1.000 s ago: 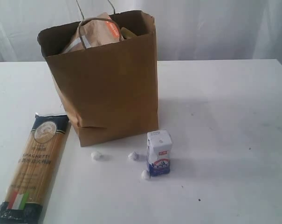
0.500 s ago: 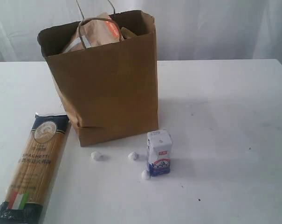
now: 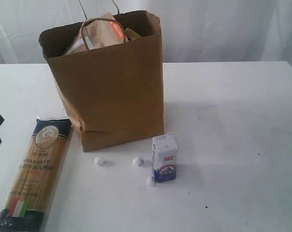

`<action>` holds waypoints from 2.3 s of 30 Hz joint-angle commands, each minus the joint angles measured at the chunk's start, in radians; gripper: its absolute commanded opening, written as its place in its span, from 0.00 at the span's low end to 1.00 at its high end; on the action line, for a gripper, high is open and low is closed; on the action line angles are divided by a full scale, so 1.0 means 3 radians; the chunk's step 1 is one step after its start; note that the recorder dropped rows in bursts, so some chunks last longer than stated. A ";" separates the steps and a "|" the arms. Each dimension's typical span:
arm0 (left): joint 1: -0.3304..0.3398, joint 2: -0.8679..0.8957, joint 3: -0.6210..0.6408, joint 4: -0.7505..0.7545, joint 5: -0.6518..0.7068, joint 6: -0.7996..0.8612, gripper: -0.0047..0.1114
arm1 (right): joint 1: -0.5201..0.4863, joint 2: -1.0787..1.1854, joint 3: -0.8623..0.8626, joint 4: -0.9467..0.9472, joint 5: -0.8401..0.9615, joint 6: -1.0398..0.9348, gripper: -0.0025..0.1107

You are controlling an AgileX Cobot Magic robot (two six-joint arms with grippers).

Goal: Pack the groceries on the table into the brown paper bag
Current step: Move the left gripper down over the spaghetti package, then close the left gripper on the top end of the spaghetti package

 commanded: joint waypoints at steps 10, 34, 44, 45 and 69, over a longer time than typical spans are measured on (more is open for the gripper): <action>0.0009 0.0013 -0.0003 -0.0063 0.0282 -0.0068 0.94 | -0.0014 0.0012 0.0011 0.0006 -0.0037 0.0018 0.02; -0.0493 0.0601 -0.0091 -0.0576 -0.1229 0.0250 0.94 | -0.0014 0.0012 0.0011 0.0006 -0.0037 0.0018 0.02; -0.0566 0.0917 -0.0091 0.0188 -0.1615 -0.0346 0.94 | -0.0014 0.0012 0.0011 0.0006 -0.0037 0.0018 0.02; -0.0592 0.0935 -0.0091 0.0188 -0.1614 -0.0346 0.94 | -0.0014 0.0012 0.0011 0.0006 -0.0037 0.0018 0.02; -0.0695 0.1296 -0.0086 0.0111 -0.1943 -0.0419 0.94 | -0.0014 0.0012 0.0011 0.0006 -0.0037 0.0018 0.02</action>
